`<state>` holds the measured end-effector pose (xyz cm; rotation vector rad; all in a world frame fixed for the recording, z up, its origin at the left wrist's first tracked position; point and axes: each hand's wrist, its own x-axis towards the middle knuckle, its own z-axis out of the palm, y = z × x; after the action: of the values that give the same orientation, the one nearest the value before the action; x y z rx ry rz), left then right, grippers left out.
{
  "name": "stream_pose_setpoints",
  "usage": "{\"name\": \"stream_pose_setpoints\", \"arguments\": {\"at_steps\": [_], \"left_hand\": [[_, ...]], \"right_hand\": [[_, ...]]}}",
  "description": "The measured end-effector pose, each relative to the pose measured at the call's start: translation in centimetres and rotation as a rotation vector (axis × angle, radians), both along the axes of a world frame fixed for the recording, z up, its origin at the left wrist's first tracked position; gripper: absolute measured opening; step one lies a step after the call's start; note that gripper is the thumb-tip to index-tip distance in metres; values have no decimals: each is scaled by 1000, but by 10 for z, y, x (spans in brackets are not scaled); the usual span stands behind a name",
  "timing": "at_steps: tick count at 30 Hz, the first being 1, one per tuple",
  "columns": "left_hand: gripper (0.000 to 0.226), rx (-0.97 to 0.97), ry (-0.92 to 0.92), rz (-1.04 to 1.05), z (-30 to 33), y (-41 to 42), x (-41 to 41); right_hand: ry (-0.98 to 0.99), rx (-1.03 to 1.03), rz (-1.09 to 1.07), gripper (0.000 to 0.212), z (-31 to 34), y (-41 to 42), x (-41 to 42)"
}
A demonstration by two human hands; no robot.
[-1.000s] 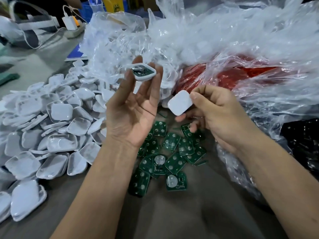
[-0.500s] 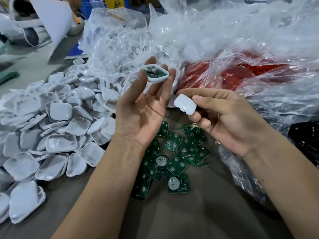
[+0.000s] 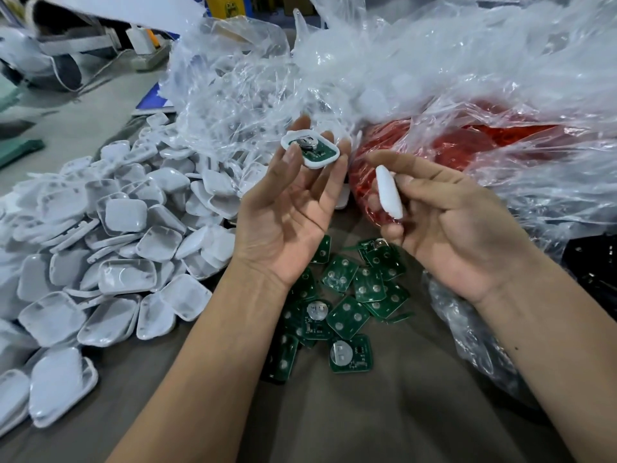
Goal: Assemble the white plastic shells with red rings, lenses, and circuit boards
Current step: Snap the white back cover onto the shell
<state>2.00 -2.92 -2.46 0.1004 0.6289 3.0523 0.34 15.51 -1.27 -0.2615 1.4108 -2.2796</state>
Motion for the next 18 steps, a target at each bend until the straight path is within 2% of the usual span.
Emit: {"name": "stream_pose_setpoints", "arguments": {"at_steps": [8,11,14,18], "left_hand": [[43,-95,30,-17,-7,2,-3],[50,-110,70,-51,-8,2,-3],[59,-126,92,-78,-9,3,-4],[57,-176,111,-101,-9,4,-4]], "right_hand": [[65,-45,-94,28,3,4,-4],[187,29,-162,41,4,7,-5],[237,-19,-242,51,7,7,-2],[320,-6,-311,47,12,7,0]]}}
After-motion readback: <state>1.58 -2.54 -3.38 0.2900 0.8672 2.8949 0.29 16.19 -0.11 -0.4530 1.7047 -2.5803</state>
